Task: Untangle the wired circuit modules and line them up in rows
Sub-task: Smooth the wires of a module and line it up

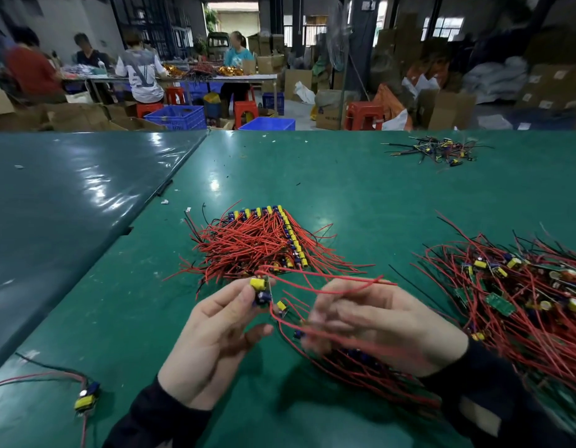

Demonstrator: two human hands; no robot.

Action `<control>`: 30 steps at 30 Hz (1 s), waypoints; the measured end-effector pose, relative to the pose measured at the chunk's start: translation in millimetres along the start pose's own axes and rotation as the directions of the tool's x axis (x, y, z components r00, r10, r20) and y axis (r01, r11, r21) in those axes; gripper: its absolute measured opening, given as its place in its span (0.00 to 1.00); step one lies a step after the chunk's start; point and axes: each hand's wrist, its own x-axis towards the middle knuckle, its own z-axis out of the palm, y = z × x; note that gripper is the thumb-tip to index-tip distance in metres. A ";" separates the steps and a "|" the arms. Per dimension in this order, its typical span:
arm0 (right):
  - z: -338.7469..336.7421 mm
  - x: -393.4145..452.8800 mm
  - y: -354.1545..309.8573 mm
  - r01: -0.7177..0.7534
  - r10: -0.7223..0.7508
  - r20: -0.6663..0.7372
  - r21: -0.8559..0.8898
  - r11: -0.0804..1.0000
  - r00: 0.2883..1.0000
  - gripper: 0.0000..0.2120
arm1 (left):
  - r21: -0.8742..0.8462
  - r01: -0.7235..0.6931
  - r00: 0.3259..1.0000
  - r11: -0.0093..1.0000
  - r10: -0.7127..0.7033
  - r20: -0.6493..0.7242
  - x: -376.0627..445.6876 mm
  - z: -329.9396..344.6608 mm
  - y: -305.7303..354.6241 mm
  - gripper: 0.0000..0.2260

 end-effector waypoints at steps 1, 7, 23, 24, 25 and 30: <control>2.8 0.1 0.3 -0.044 0.041 0.050 0.046 0.998 0.998 0.08 | 0.003 0.000 0.999 1.000 0.000 0.041 -1.1 1.5 -1.0 0.24; 19.5 9.2 16.5 -0.164 0.139 -0.140 -0.187 0.969 0.980 0.07 | 0.203 -0.113 0.990 0.973 0.093 0.108 -5.1 8.6 -9.0 0.23; 16.4 6.2 31.2 -0.169 -0.139 -0.416 -0.622 0.765 0.899 0.06 | 0.761 -0.387 0.892 0.521 0.421 0.165 -9.3 15.0 -17.9 0.10; 17.0 5.9 32.1 -0.184 -0.156 -0.411 -0.673 0.716 0.898 0.04 | 0.772 -0.389 0.883 0.502 0.443 0.156 -8.2 14.5 -17.2 0.09; 17.5 5.9 33.1 -0.195 -0.168 -0.404 -0.714 0.672 0.899 0.03 | 0.781 -0.390 0.874 0.487 0.463 0.147 -7.4 13.7 -16.4 0.08; 22.2 7.2 36.3 -0.186 -0.243 -0.366 -0.818 0.544 0.898 0.09 | 0.771 -0.411 0.862 0.486 0.482 0.155 -6.3 12.1 -15.0 0.03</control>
